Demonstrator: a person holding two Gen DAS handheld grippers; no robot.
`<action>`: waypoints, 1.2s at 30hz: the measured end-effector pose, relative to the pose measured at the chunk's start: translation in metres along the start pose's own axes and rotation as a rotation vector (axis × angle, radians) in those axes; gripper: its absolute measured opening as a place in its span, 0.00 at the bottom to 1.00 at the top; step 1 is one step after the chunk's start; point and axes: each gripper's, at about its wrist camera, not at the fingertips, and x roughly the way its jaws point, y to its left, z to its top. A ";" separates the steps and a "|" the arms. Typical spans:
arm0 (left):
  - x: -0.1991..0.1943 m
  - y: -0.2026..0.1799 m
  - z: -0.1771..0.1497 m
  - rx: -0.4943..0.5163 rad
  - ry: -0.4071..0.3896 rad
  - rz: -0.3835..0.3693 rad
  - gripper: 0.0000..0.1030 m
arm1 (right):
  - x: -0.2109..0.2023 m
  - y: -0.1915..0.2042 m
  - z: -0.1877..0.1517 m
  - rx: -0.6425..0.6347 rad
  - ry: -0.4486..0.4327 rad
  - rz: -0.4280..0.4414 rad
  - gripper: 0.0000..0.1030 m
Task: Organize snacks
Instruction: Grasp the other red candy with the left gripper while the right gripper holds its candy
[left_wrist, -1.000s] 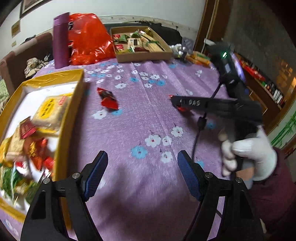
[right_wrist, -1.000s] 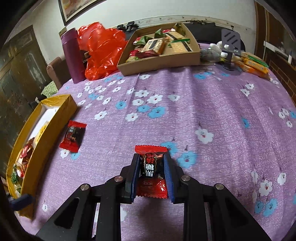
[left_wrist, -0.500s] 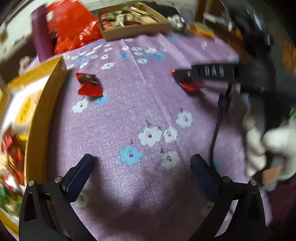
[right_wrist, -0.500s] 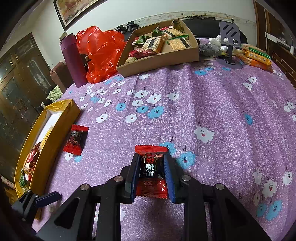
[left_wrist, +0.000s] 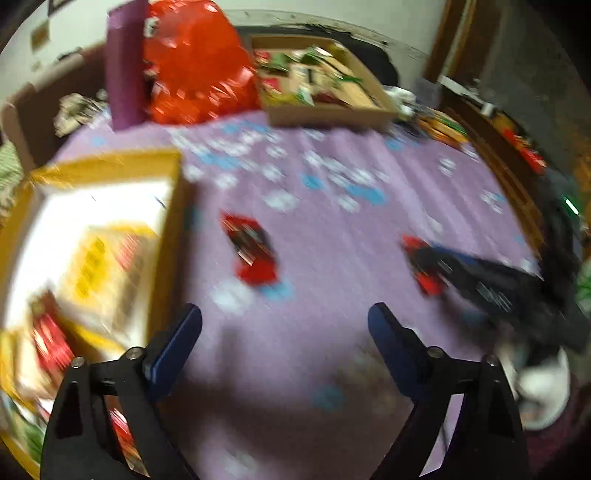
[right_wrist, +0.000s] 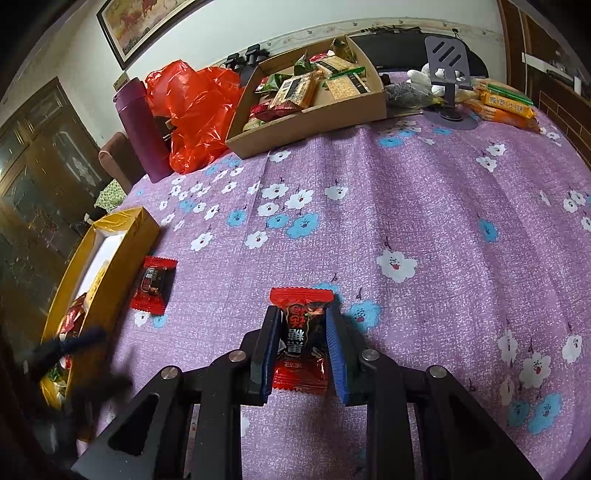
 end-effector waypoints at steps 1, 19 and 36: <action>0.005 0.004 0.007 -0.001 0.002 0.017 0.84 | 0.000 0.000 0.000 0.001 0.002 0.003 0.25; 0.054 -0.011 0.034 0.157 0.049 0.080 0.25 | 0.001 0.007 0.000 -0.023 0.012 0.026 0.25; -0.035 -0.011 -0.010 0.041 -0.125 -0.073 0.23 | -0.017 0.021 -0.006 -0.056 -0.074 0.053 0.25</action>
